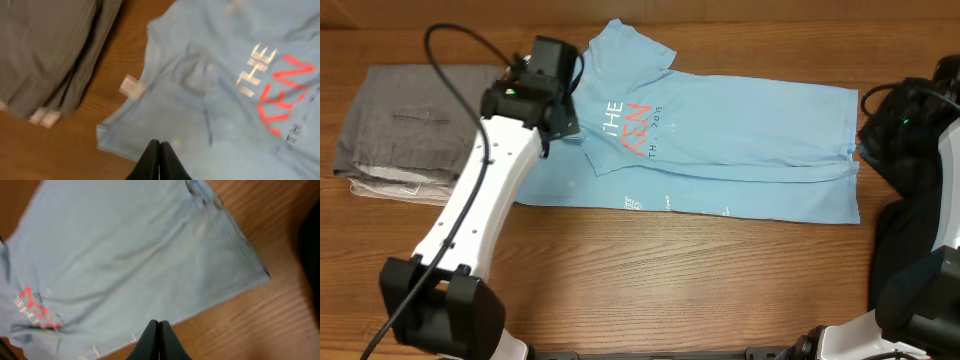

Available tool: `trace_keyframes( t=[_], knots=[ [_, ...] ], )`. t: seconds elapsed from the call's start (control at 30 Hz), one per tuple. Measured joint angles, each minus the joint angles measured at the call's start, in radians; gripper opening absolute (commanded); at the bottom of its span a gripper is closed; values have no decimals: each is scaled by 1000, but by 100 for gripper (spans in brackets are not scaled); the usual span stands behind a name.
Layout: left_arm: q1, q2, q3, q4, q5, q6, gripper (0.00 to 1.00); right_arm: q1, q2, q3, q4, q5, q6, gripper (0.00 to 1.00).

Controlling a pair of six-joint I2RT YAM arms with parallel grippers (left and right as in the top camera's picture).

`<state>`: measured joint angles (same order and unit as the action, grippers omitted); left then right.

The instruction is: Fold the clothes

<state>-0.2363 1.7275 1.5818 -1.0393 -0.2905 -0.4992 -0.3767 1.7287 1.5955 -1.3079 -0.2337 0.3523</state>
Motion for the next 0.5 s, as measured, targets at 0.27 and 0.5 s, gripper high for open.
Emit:
trace_keyframes(
  t=[0.27, 0.5],
  knots=[
    [128, 1, -177, 40, 130, -29, 6, 6, 0, -248, 116, -6, -29, 4],
    [158, 10, -385, 198, 187, -7, 4, 6, 0, -488, 371, -13, -23, 4]
  ],
)
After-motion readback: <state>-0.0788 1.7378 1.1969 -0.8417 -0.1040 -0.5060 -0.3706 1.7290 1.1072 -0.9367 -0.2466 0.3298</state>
